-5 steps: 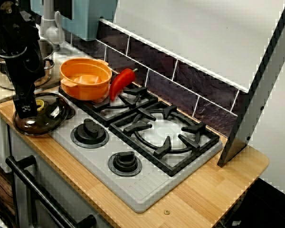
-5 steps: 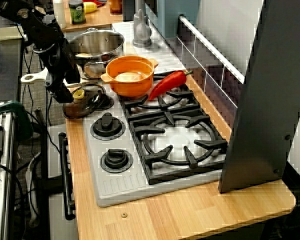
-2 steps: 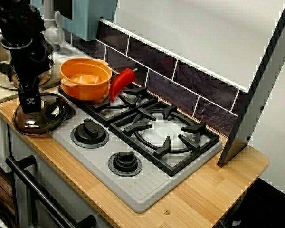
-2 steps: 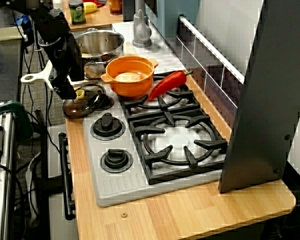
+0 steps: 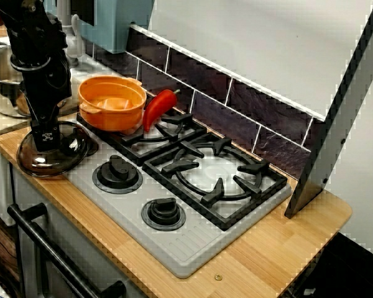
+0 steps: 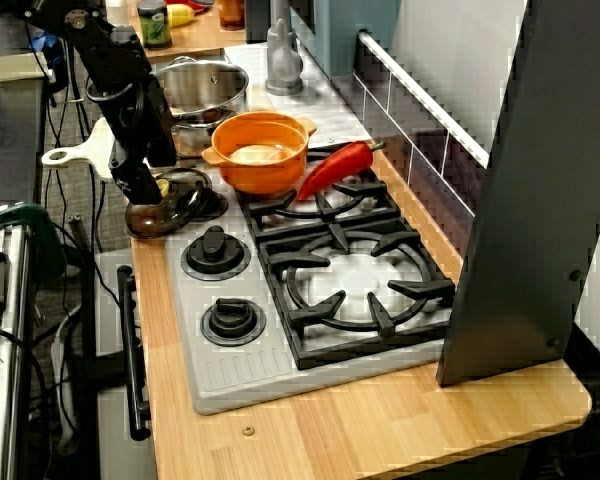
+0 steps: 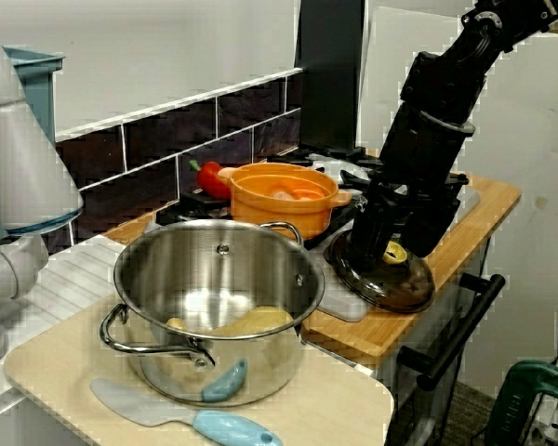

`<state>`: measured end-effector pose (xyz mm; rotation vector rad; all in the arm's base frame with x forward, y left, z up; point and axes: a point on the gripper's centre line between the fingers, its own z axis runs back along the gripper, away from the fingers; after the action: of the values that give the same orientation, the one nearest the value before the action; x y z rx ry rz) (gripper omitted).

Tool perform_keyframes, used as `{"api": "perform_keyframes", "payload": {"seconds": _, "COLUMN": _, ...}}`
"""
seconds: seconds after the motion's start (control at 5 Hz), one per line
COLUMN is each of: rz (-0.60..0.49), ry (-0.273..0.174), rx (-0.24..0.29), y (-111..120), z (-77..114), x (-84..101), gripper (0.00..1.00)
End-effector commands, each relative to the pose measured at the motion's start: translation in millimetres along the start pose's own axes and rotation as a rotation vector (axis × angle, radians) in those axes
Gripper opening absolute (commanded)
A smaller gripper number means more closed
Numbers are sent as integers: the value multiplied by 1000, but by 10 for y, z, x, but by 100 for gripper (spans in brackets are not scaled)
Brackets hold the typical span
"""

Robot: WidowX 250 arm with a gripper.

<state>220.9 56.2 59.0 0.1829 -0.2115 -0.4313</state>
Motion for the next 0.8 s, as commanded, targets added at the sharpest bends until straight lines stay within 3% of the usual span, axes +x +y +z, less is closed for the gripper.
{"api": "perform_keyframes", "payload": {"seconds": 0.0, "rz": 6, "ry": -8, "rx": 28, "y": -10, "z": -29, "x": 87, "gripper": 100}}
{"api": "perform_keyframes", "payload": {"seconds": 0.4, "rz": 6, "ry": -9, "rx": 30, "y": 1, "z": -28, "x": 115, "gripper": 100}}
{"api": "perform_keyframes", "payload": {"seconds": 0.6, "rz": -1, "ry": -5, "rx": 23, "y": 11, "z": -8, "x": 102, "gripper": 85}}
